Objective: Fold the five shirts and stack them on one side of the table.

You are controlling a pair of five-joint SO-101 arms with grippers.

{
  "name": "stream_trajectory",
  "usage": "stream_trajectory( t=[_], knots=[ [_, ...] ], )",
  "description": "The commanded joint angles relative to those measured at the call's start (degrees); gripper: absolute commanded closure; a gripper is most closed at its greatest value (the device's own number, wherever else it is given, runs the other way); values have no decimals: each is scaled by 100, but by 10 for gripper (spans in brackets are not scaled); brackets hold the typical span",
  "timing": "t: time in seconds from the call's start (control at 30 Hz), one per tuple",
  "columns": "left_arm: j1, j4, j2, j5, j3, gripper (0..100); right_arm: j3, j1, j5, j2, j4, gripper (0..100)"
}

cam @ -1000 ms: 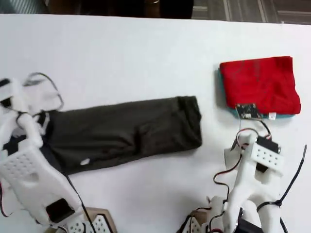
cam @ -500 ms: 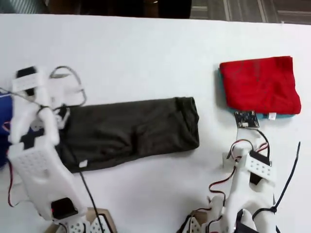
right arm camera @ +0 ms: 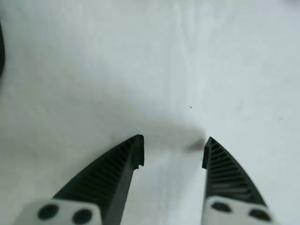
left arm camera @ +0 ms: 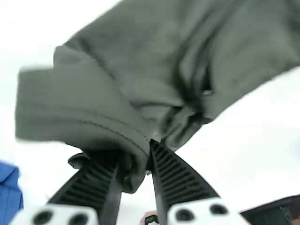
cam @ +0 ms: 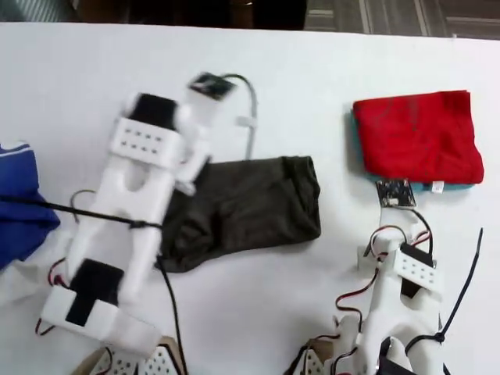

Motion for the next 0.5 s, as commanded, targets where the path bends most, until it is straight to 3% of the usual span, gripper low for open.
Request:
stream_trajectory(
  t=[0.0, 0.27, 0.47],
  knots=[
    [519, 44, -299, 79, -303, 975, -26, 31, -9, -189, -66, 787],
    [1284, -79, -281, -360, -1121, 975, -26, 31, -9, -189, -66, 787],
    [1574, -677, 114, -325, -1147, 975, -26, 31, -9, -189, -66, 787]
  ],
)
